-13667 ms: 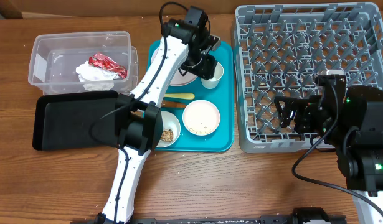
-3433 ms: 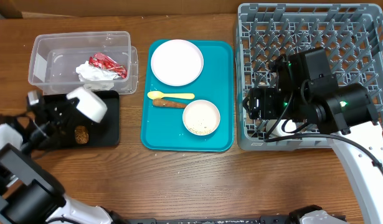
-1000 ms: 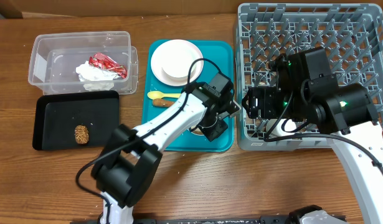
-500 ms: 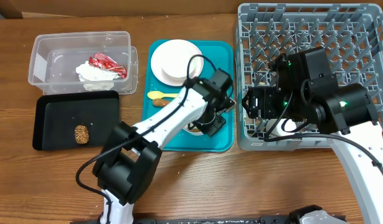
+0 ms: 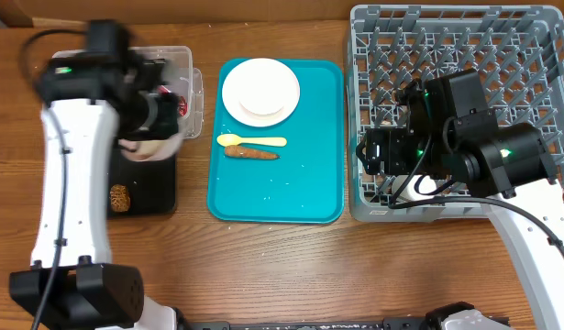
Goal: Sort waste into correct bins and load items into the dishwasher
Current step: 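Tip the pink bowl over the black tray to pour out the rice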
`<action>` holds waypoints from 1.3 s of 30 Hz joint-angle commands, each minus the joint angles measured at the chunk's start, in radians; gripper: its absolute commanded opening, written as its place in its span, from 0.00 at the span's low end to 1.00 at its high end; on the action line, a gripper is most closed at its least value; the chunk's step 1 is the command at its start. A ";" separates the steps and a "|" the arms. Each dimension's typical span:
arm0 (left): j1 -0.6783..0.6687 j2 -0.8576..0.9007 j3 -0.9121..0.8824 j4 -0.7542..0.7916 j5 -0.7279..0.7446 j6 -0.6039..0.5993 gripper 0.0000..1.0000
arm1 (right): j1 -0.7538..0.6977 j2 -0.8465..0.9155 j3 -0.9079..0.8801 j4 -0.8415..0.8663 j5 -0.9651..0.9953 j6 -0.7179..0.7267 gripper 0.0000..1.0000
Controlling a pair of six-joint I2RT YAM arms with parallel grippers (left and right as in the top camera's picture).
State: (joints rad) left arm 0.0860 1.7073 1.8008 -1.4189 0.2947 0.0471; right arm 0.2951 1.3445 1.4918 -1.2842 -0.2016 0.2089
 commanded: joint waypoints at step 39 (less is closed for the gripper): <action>0.641 -0.011 -0.738 0.634 1.286 -0.004 0.04 | 0.000 -0.006 0.000 -0.008 0.009 -0.003 0.93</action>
State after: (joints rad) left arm 0.7223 1.7103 1.0657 -0.7872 1.5295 0.0826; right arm 0.2951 1.3445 1.4918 -1.2949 -0.2016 0.2085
